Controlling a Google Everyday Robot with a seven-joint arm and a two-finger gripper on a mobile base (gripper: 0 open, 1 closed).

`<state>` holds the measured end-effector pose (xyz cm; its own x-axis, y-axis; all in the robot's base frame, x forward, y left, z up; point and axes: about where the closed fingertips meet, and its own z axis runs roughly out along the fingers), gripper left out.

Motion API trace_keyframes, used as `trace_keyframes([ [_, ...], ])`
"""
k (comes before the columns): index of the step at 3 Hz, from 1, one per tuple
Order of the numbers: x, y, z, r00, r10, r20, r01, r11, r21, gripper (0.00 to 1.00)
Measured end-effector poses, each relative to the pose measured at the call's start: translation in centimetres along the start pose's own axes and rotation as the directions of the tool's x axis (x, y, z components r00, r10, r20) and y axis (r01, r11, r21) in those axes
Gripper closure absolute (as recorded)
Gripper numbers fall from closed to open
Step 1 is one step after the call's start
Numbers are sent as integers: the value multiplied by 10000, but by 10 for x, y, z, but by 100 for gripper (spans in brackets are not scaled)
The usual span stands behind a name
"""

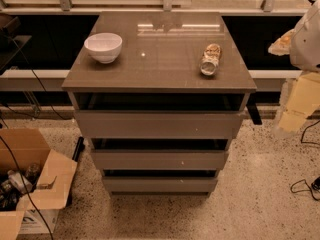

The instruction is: Open top drawer

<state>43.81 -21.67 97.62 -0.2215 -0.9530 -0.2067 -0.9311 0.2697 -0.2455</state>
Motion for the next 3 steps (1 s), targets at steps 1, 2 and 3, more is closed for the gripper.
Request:
trace_keyframes([
  [1, 0, 0, 0, 10000, 0, 1, 0, 10000, 1, 0],
  [2, -9, -4, 16, 9979, 291, 573, -303, 9993, 204, 0],
  [3, -27, -15, 63, 9833, 841, 1614, -866, 9962, 83, 0],
])
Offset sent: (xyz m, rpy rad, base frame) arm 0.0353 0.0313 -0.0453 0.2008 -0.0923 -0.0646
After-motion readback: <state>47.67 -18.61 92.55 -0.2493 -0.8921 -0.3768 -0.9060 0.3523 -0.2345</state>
